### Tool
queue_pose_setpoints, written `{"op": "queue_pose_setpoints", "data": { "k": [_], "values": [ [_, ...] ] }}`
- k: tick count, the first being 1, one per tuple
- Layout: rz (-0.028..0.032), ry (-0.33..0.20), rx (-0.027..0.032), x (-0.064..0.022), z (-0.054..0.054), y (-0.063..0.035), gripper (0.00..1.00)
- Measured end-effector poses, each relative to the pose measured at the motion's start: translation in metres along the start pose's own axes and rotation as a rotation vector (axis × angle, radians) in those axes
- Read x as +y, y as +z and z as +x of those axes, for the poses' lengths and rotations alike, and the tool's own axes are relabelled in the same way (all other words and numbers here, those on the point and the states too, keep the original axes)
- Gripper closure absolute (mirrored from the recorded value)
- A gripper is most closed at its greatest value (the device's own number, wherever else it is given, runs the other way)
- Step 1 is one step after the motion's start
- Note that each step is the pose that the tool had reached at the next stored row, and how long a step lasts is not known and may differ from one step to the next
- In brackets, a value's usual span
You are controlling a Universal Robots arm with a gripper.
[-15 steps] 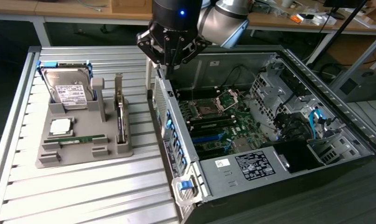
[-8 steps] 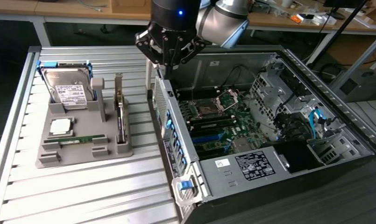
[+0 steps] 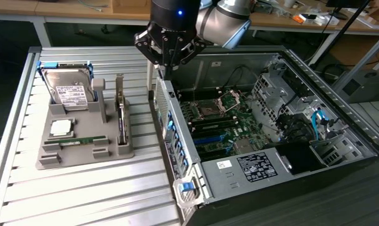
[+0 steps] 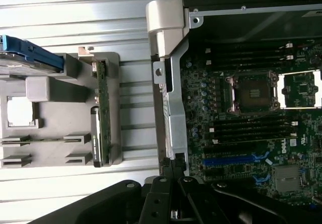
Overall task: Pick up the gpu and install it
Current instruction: 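Reach for the gpu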
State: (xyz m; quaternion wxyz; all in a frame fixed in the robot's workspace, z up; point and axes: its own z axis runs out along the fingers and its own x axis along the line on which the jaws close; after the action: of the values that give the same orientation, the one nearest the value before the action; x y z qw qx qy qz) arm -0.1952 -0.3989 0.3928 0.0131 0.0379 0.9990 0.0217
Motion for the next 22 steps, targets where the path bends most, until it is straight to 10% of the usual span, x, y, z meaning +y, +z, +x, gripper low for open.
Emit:
{"op": "queue_pose_setpoints", "data": {
  "k": [22],
  "values": [
    [0.0000, 0.000, 0.0000, -0.0005, 0.0069, -0.0001, 0.89]
  ]
}}
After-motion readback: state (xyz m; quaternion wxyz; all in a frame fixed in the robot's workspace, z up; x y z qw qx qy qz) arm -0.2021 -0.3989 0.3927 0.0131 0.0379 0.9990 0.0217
